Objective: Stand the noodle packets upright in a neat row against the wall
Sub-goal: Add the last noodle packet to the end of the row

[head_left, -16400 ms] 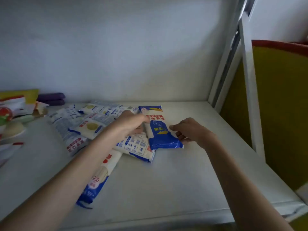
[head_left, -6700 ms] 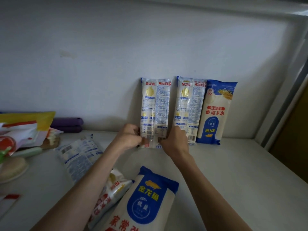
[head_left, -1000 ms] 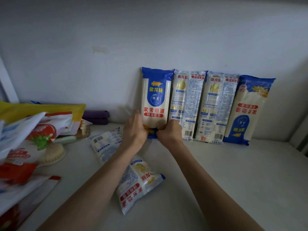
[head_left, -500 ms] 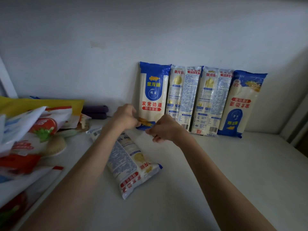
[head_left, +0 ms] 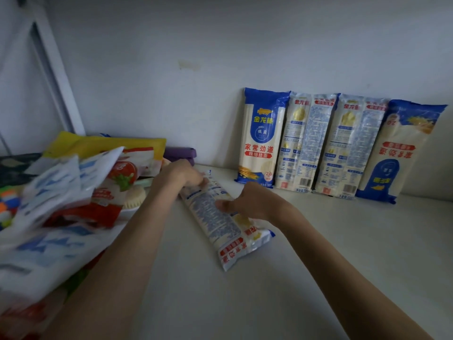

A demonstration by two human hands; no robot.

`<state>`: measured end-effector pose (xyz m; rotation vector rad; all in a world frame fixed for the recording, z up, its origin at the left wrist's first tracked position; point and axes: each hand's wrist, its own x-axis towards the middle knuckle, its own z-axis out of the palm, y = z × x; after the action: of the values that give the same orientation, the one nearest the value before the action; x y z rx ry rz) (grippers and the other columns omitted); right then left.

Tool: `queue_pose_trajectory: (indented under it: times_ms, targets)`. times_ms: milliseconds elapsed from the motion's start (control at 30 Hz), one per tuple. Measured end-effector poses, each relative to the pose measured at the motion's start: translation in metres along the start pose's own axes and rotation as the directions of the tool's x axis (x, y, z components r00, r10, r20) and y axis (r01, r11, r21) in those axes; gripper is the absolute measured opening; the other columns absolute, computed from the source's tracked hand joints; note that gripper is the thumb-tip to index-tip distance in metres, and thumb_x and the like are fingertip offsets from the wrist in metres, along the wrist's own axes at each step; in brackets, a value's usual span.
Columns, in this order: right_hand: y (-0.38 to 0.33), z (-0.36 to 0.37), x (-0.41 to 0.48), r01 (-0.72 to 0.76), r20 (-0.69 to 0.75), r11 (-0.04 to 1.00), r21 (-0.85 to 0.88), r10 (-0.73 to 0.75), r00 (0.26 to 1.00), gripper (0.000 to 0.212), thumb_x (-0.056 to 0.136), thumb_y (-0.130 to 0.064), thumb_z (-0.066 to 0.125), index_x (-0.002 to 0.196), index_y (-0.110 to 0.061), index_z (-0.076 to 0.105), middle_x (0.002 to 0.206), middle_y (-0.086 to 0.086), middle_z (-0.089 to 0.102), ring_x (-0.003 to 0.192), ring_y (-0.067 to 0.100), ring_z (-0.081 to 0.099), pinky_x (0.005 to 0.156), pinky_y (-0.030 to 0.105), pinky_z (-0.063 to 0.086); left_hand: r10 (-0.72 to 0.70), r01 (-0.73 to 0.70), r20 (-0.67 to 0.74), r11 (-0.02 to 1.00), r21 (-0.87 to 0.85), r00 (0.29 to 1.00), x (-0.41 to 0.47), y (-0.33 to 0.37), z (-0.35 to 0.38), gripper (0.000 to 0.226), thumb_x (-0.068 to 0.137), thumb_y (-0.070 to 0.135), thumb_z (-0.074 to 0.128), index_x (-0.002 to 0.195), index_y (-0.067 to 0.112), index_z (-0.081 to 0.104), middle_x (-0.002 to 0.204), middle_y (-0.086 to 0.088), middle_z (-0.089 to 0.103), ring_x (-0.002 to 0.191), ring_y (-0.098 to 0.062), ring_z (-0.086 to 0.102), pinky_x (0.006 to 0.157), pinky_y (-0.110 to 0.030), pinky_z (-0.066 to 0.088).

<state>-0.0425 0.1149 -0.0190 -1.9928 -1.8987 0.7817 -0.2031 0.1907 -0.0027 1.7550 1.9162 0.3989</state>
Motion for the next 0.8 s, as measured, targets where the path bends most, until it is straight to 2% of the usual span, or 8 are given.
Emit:
queue_pose_trajectory:
  times_ms: [133, 233, 300, 400, 500, 633, 700, 800]
  targets:
    - [-0.003, 0.004, 0.001, -0.056, 0.046, 0.996, 0.071, 0.053, 0.998, 0.042, 0.076, -0.051, 0.072, 0.083, -0.013, 0.055, 0.071, -0.003, 0.062, 0.06, 0.009, 0.06, 0.054, 0.02, 0.042, -0.054, 0.064, 0.05, 0.97, -0.234, 0.997, 0.016, -0.006, 0.002, 0.045, 0.071, 0.035, 0.086, 0.084, 0.003, 0.056, 0.086, -0.015, 0.064, 0.088, -0.033, 0.068, 0.081, -0.048, 0.059]
    - [-0.003, 0.004, 0.0, -0.086, 0.027, 0.988, 0.132, 0.083, 0.996, 0.042, 0.074, -0.046, 0.076, 0.087, -0.011, 0.057, 0.073, 0.0, 0.064, 0.061, 0.011, 0.062, 0.053, 0.021, 0.042, -0.098, 0.13, 0.101, 0.915, -0.383, 0.99, 0.031, -0.014, 0.001, 0.055, 0.06, 0.026, 0.094, 0.098, 0.003, 0.062, 0.1, -0.013, 0.071, 0.081, -0.025, 0.066, 0.072, -0.031, 0.055]
    - [-0.002, 0.003, 0.002, -0.091, 0.01, 0.984, 0.155, 0.091, 0.996, 0.046, 0.071, -0.045, 0.079, 0.091, -0.008, 0.06, 0.073, 0.001, 0.065, 0.061, 0.011, 0.062, 0.051, 0.021, 0.041, -0.108, 0.169, 0.159, 0.877, -0.45, 0.981, 0.034, -0.018, 0.001, 0.04, 0.068, 0.022, 0.09, 0.089, 0.007, 0.059, 0.091, -0.006, 0.065, 0.073, -0.016, 0.056, 0.058, -0.024, 0.045]
    - [-0.002, 0.002, 0.003, -0.1, -0.005, 0.978, 0.183, 0.103, 0.995, 0.05, 0.067, -0.045, 0.082, 0.091, -0.005, 0.063, 0.075, 0.001, 0.066, 0.064, 0.012, 0.063, 0.052, 0.022, 0.041, -0.11, 0.213, 0.22, 0.823, -0.526, 0.969, 0.029, -0.022, 0.003, 0.034, 0.076, 0.022, 0.084, 0.083, 0.013, 0.052, 0.081, 0.0, 0.059, 0.075, -0.012, 0.053, 0.056, -0.02, 0.039]
    - [0.0, 0.0, 0.004, -0.128, -0.003, 0.96, 0.249, 0.133, 0.991, 0.061, 0.065, -0.044, 0.083, 0.105, -0.003, 0.062, 0.089, 0.005, 0.07, 0.078, 0.017, 0.068, 0.059, 0.025, 0.047, -0.088, 0.161, 0.154, 0.809, -0.566, 0.984, 0.028, -0.021, 0.003, 0.031, 0.075, 0.016, 0.084, 0.079, 0.011, 0.054, 0.074, -0.003, 0.063, 0.066, -0.014, 0.058, 0.052, -0.021, 0.047]
    - [0.001, -0.009, 0.002, -0.133, -0.011, 0.928, 0.348, 0.146, 0.989, 0.05, 0.07, -0.033, 0.083, 0.104, -0.002, 0.064, 0.087, 0.007, 0.073, 0.073, 0.017, 0.071, 0.059, 0.026, 0.051, -0.02, 0.029, 0.021, 0.781, -0.624, 1.0, 0.025, -0.009, -0.003, 0.038, 0.07, 0.004, 0.086, 0.103, -0.001, 0.067, 0.094, -0.012, 0.071, 0.084, -0.022, 0.067, 0.078, -0.032, 0.058]
    - [0.001, -0.013, -0.001, -0.111, -0.044, 0.905, 0.41, 0.141, 0.989, 0.041, 0.07, -0.026, 0.084, 0.097, -0.003, 0.065, 0.08, 0.004, 0.072, 0.066, 0.014, 0.069, 0.057, 0.025, 0.05, 0.021, -0.052, -0.057, 0.778, -0.626, 0.998, 0.023, -0.001, -0.01, 0.039, 0.067, 0.007, 0.088, 0.1, -0.001, 0.07, 0.093, -0.012, 0.073, 0.079, -0.019, 0.068, 0.062, -0.027, 0.058]
    - [0.003, -0.017, -0.004, -0.03, -0.152, 0.865, 0.501, 0.122, 0.981, 0.035, 0.067, -0.019, 0.086, 0.092, -0.002, 0.068, 0.079, 0.002, 0.072, 0.069, 0.014, 0.069, 0.059, 0.027, 0.051, 0.093, -0.239, -0.275, 0.791, -0.564, 0.957, 0.009, 0.015, -0.022, 0.02, 0.067, 0.017, 0.088, 0.074, 0.009, 0.071, 0.069, -0.002, 0.064, 0.06, -0.013, 0.055, 0.041, -0.016, 0.038]
